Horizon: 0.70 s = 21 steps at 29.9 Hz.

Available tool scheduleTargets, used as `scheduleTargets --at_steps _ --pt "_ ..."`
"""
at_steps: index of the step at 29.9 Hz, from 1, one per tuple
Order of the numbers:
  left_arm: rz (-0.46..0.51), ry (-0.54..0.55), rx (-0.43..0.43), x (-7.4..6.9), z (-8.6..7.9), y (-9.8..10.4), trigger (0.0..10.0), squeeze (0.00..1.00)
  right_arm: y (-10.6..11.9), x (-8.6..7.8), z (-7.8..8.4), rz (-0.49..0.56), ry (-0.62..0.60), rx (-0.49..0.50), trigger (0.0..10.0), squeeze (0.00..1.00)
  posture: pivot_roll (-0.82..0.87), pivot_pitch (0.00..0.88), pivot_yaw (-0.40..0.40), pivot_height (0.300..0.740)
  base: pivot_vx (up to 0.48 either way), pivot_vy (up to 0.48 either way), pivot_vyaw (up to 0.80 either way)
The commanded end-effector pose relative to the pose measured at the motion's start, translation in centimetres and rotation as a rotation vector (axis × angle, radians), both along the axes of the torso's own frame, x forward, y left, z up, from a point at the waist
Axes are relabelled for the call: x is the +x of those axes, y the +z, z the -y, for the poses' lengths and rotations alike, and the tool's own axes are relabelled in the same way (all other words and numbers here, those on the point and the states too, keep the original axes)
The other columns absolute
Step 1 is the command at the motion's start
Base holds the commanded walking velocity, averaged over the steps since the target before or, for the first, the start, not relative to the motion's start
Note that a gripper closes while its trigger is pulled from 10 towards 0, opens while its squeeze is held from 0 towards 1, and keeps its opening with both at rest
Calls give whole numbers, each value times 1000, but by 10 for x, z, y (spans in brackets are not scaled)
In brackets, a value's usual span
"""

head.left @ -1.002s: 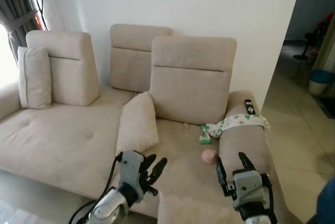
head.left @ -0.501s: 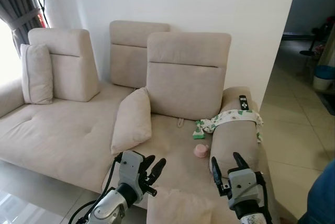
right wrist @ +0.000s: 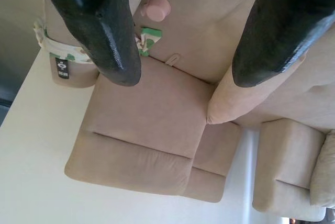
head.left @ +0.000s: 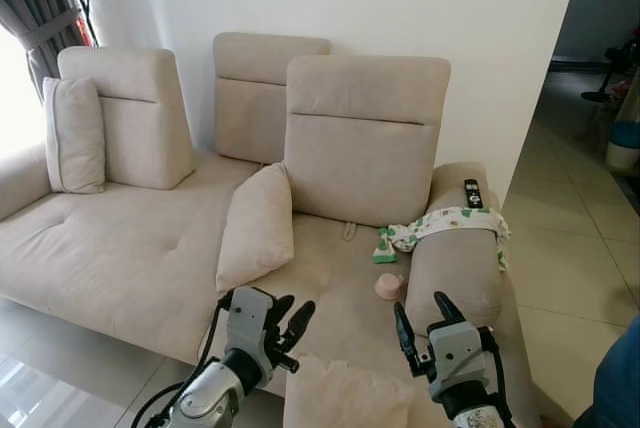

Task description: Move the pillow to the sofa from floor

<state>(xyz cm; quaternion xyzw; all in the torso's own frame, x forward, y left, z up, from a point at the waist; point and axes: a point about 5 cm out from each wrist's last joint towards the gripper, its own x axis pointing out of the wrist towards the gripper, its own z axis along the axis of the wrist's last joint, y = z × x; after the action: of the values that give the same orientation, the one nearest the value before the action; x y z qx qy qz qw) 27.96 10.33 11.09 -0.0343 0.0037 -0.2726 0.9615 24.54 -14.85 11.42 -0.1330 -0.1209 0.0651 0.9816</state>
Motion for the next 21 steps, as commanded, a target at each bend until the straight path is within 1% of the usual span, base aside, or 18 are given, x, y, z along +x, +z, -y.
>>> scheduleTargets --at_steps 1,7,11,15,21 --pt "-9 8 15 0 -2 -4 10000 0 -3 -1 -4 -13 24 21 10000 0 92 0 57 700 0 0 0" --pt "-8 12 15 0 -2 -4 10000 0 -3 -1 -5 -14 41 28 10000 0 93 0 57 685 0 0 0" --pt "-8 21 14 1 -3 -4 10000 0 -3 0 -6 -18 55 35 10000 0 93 0 58 660 0 0 0" --pt "-7 21 15 1 -3 -4 10000 0 -3 0 -6 -21 58 38 10000 0 93 0 58 650 0 0 0" --pt "1 24 21 2 -3 -3 10000 0 -6 0 -8 -46 108 56 10000 0 91 0 58 615 0 0 0"
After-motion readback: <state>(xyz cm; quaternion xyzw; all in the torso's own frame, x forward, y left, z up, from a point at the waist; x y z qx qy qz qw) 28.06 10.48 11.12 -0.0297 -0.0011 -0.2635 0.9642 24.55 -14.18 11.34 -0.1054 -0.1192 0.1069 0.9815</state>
